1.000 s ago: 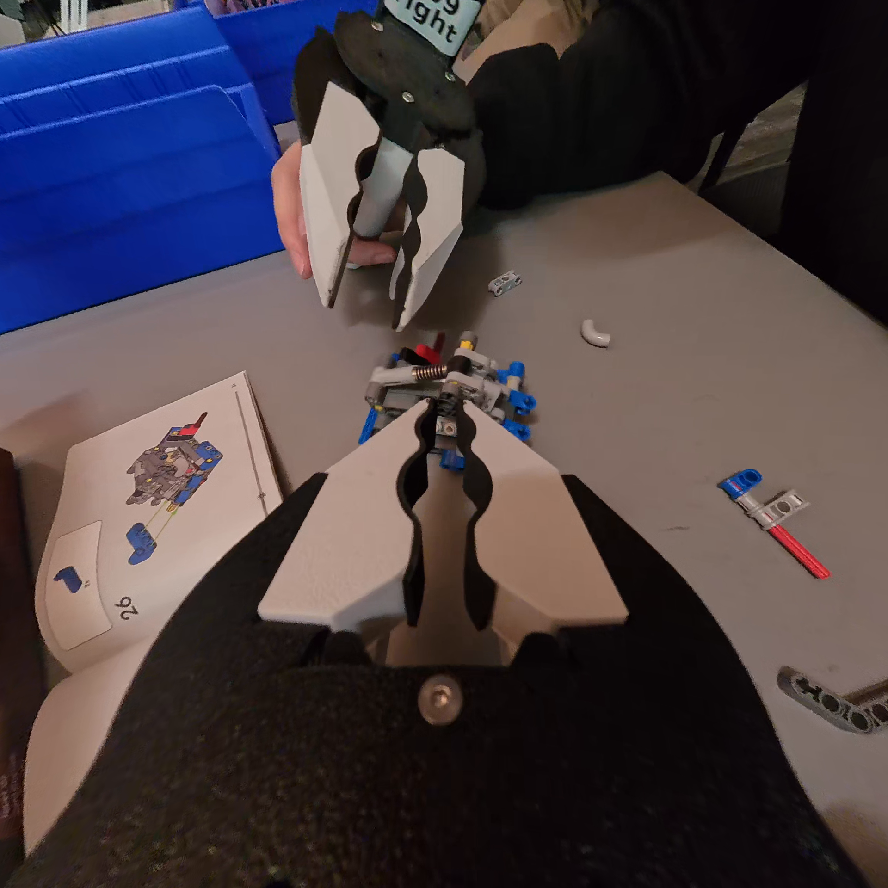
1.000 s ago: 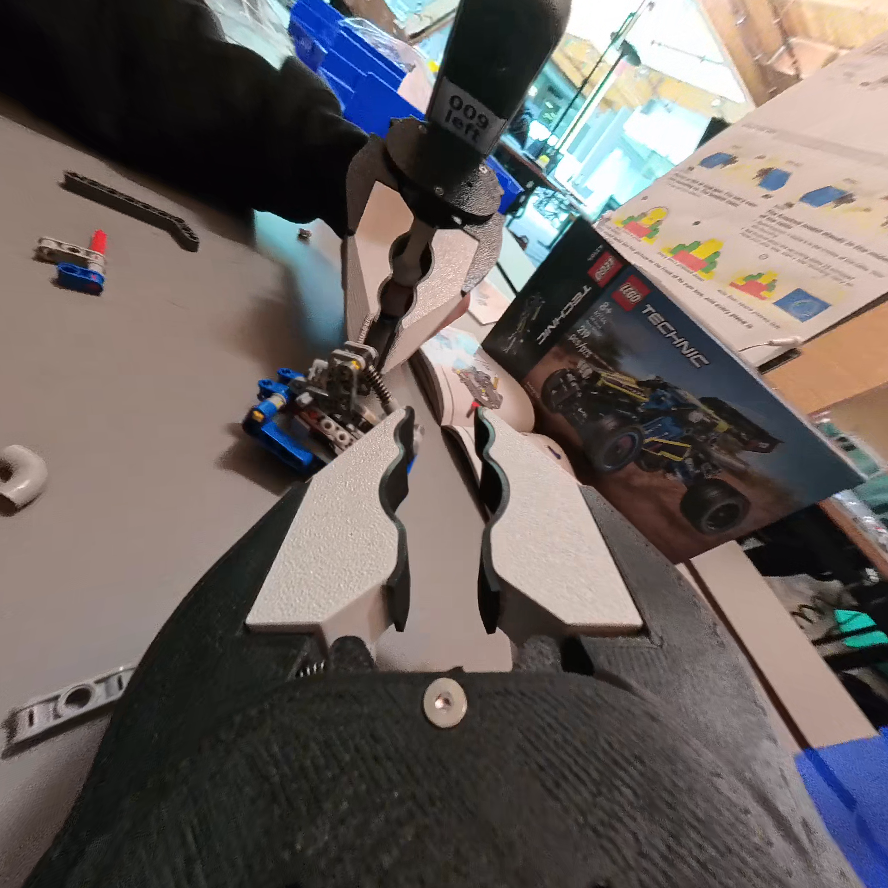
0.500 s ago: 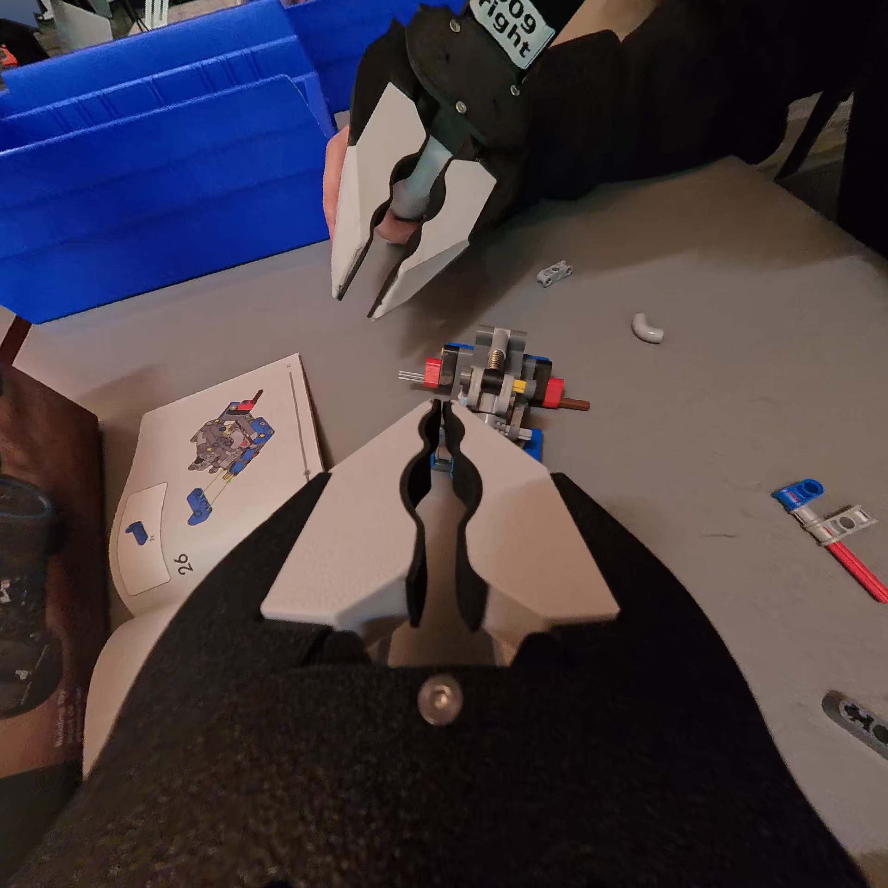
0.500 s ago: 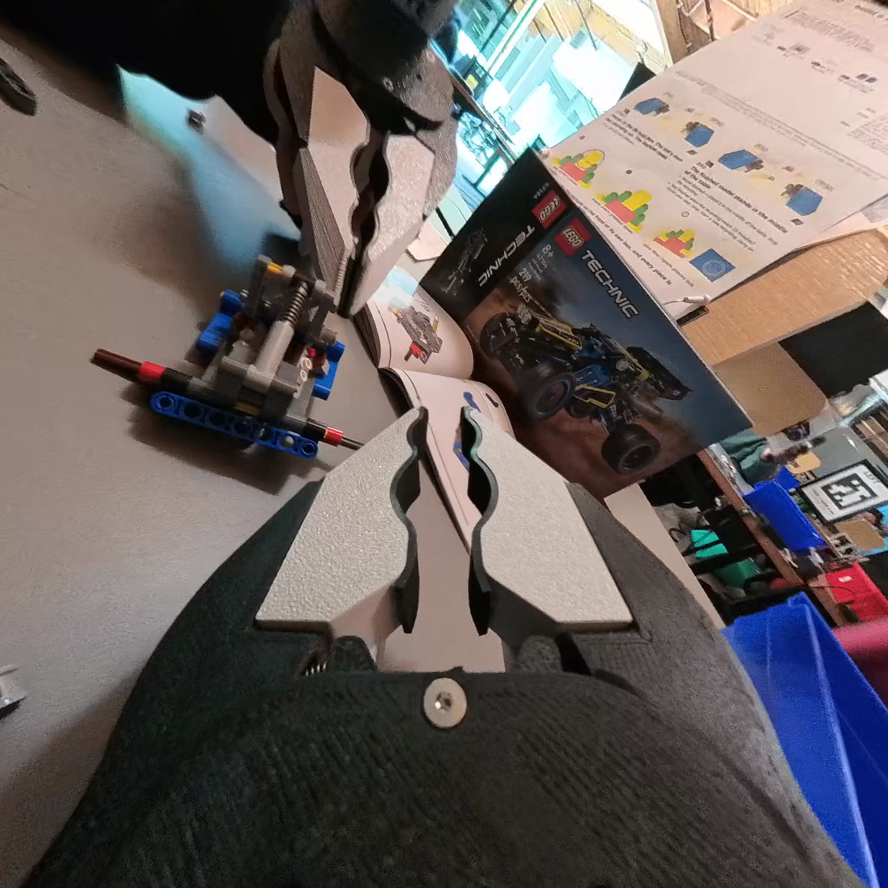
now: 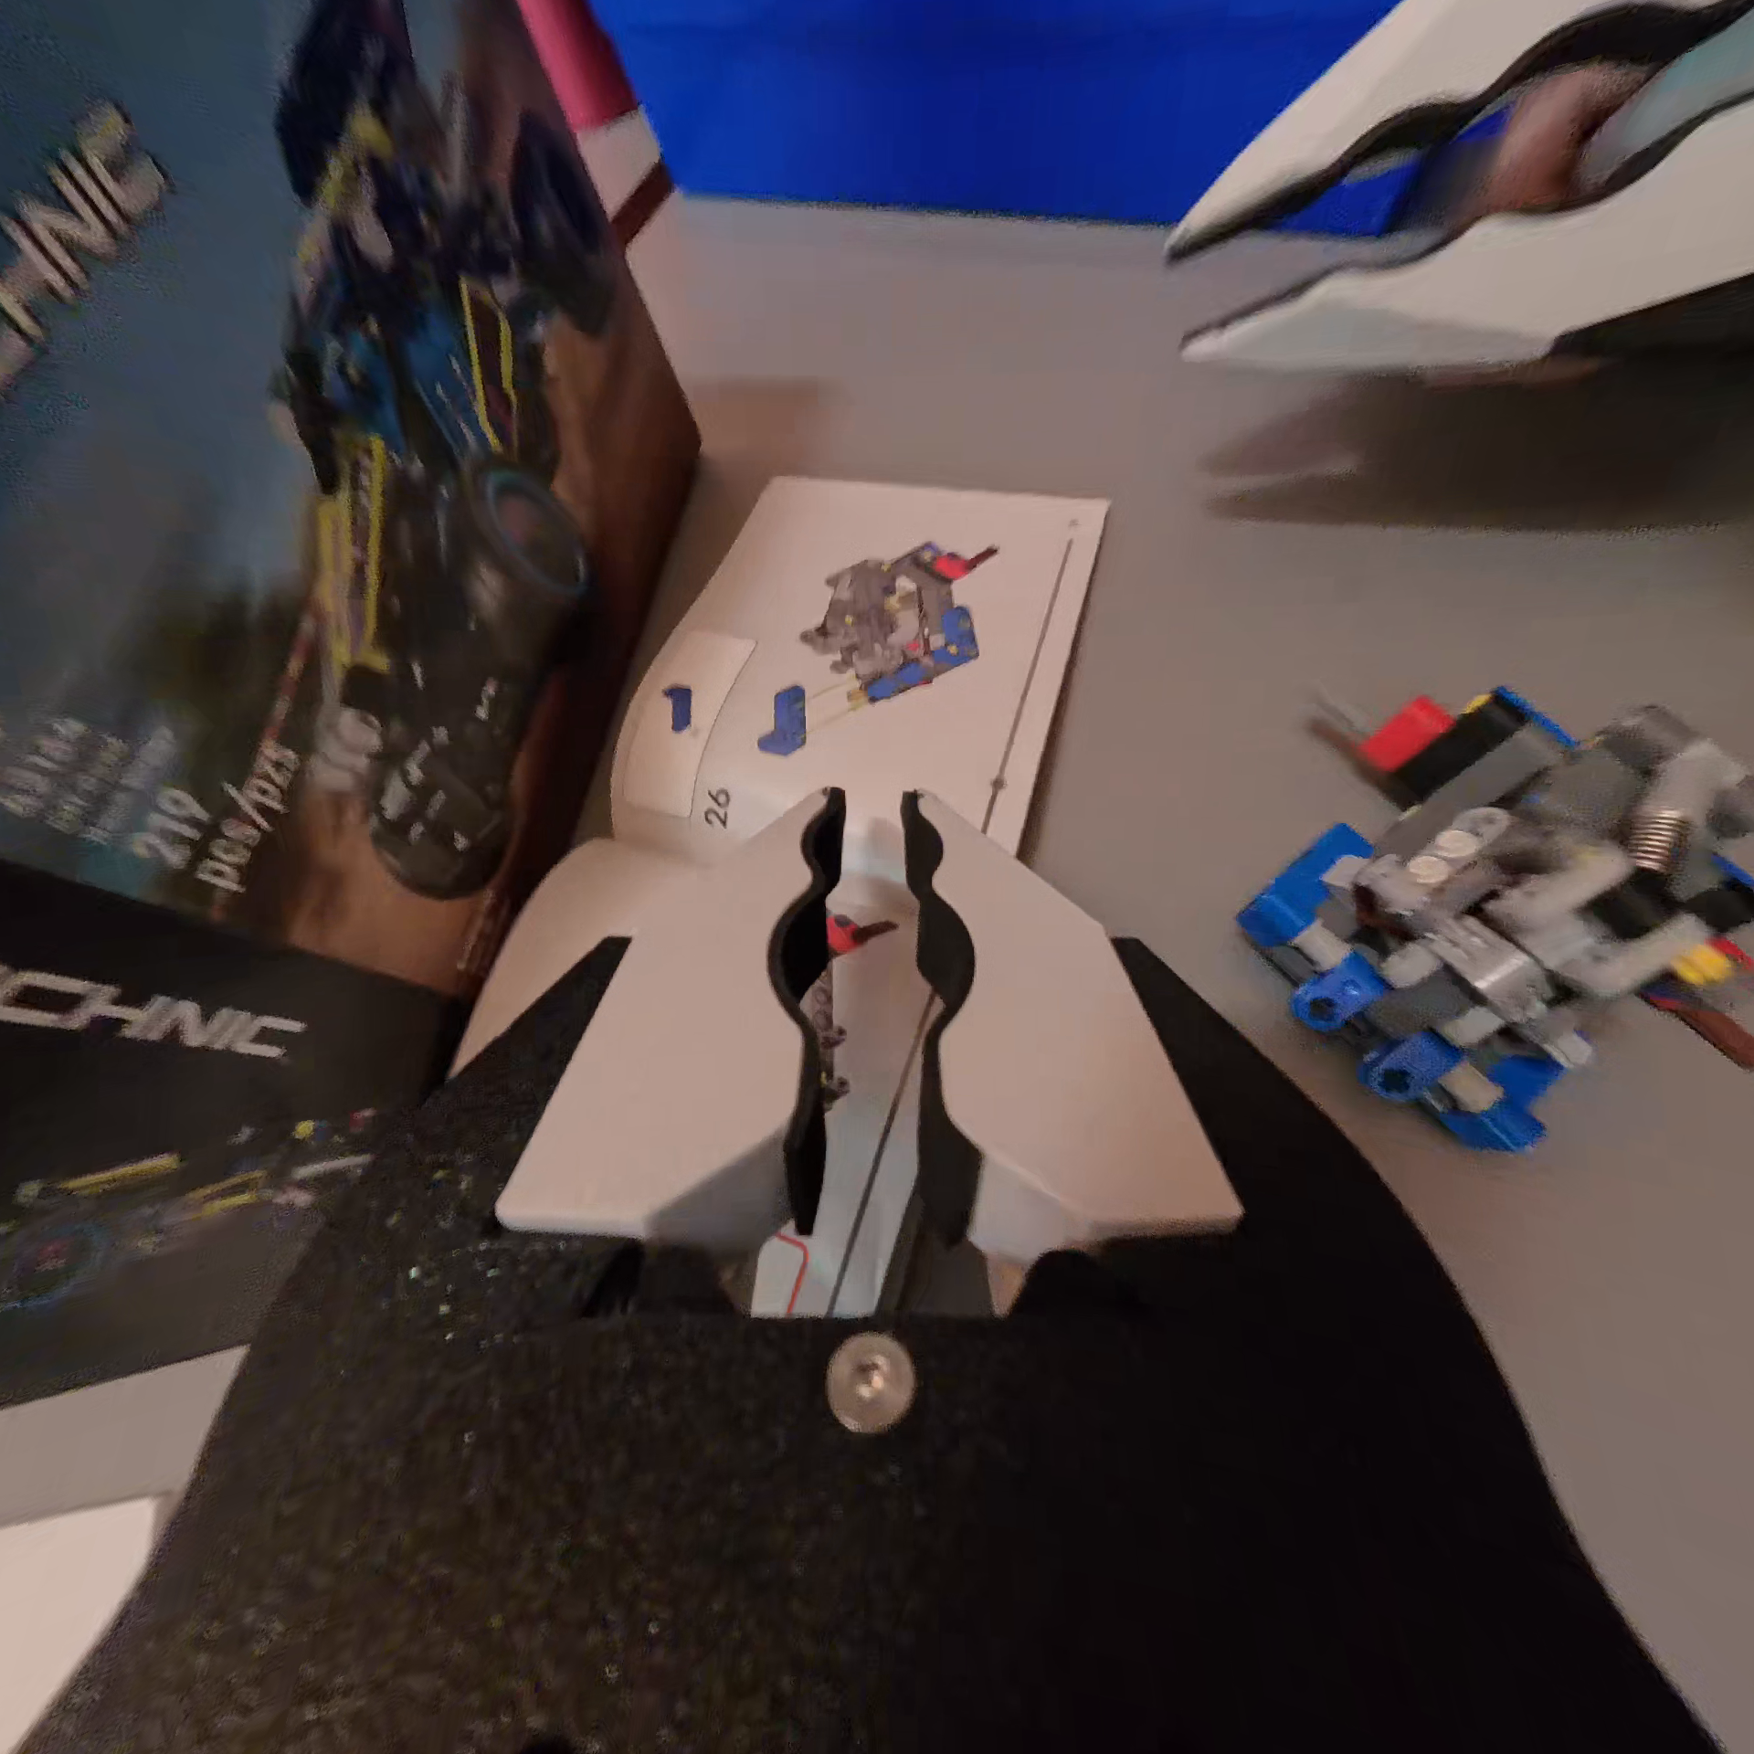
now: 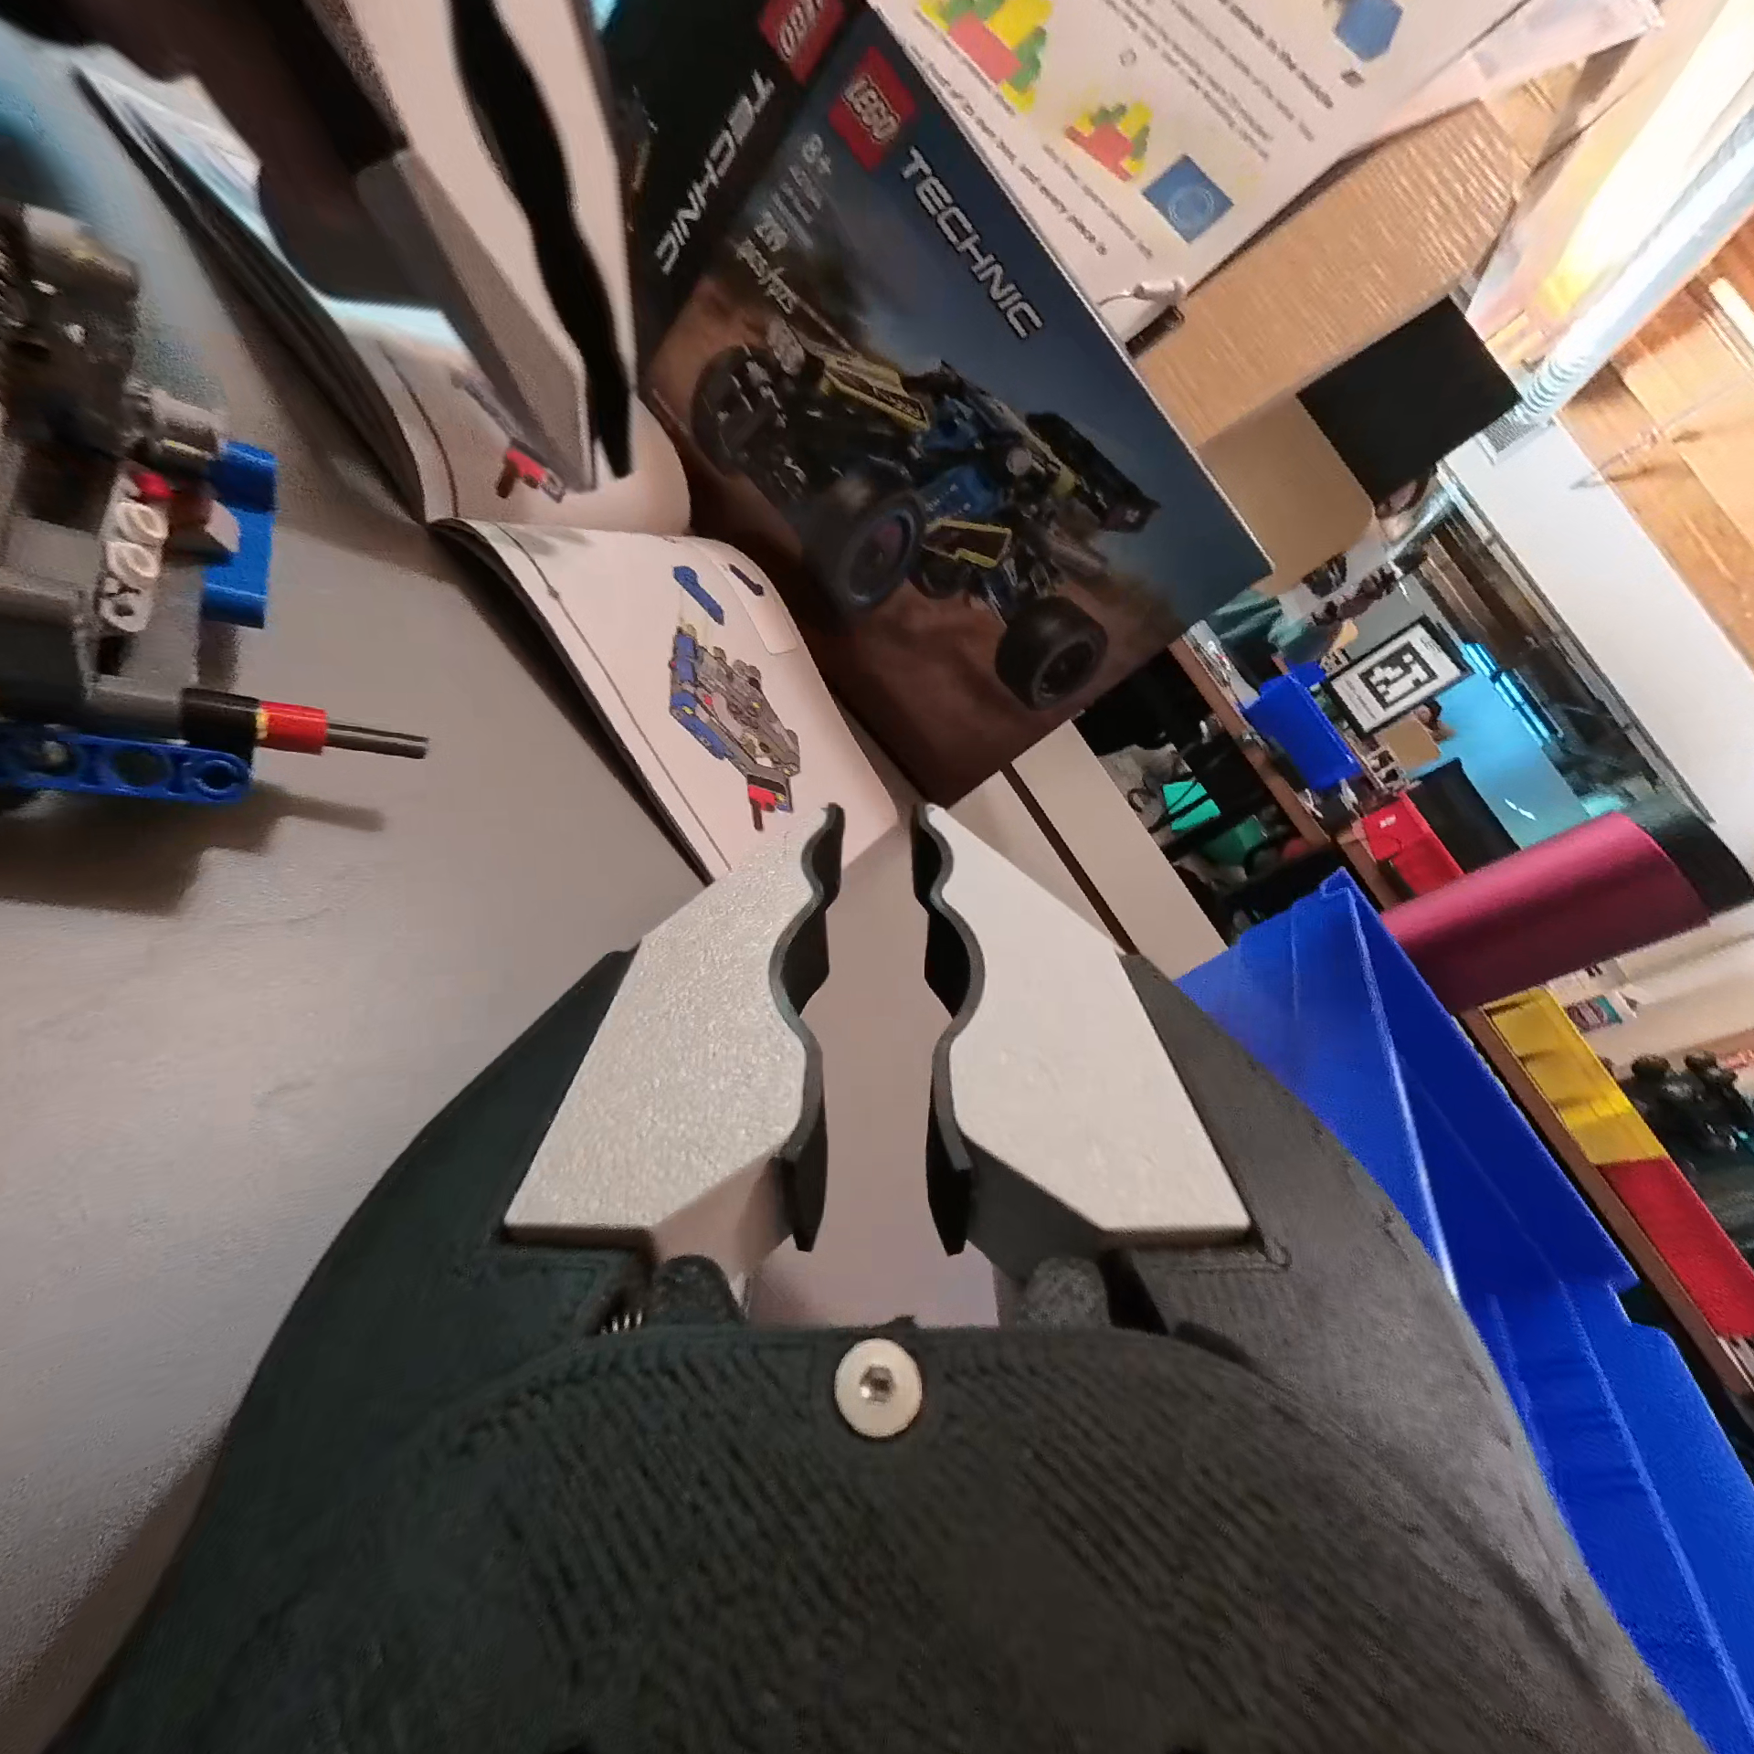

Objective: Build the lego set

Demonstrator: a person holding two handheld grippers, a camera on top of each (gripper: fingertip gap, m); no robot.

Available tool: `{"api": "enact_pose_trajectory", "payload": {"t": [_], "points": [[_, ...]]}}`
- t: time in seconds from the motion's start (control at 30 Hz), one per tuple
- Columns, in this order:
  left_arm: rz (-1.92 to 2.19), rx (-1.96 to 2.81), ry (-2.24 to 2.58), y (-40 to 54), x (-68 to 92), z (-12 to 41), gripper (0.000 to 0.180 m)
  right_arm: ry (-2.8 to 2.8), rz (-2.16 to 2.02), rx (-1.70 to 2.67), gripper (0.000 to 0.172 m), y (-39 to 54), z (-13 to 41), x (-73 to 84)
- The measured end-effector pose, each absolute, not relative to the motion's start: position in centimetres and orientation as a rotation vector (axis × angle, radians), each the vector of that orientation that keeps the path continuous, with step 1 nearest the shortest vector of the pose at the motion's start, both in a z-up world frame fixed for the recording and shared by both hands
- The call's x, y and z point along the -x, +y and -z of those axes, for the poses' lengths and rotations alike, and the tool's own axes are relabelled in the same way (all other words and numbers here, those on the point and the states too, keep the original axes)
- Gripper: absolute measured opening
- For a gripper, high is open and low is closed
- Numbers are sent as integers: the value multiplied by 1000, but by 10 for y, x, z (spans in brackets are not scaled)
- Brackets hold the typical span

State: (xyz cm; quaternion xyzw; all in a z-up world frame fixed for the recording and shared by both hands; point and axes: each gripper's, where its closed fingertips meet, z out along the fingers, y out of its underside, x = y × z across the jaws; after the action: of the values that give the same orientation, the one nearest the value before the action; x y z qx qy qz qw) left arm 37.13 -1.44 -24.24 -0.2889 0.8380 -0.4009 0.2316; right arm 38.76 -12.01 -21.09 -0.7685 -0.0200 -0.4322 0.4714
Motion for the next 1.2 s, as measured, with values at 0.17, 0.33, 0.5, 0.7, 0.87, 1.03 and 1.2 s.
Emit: {"api": "enact_pose_trajectory", "payload": {"t": [0.17, 0.33, 0.5, 0.7, 0.87, 1.03, 1.2], "points": [[881, 737, 2411, -11, -366, 271, 0, -47, 1061, 1938, 3, -122, 219, -390], [888, 593, 2570, -7, -347, 271, 0, -30, 1062, 1949, 0, -124, 220, -393], [888, 581, 2588, -5, -343, 272, 0, -53, 1058, 1974, 0, -123, 224, -391], [1182, 823, 2426, -7, -350, 226, 0, -59, 1055, 1981, 0, -123, 226, -392], [1294, 804, 2388, -6, -329, 204, 7, -84, 1002, 1915, 0, -122, 214, -386], [1318, 732, 2422, -3, -294, 217, 8, -217, 615, 1793, 8, -106, 190, -338], [1152, 735, 2406, 10, -274, 242, 8, -276, 242, 1833, 17, -81, 191, -285]]}}
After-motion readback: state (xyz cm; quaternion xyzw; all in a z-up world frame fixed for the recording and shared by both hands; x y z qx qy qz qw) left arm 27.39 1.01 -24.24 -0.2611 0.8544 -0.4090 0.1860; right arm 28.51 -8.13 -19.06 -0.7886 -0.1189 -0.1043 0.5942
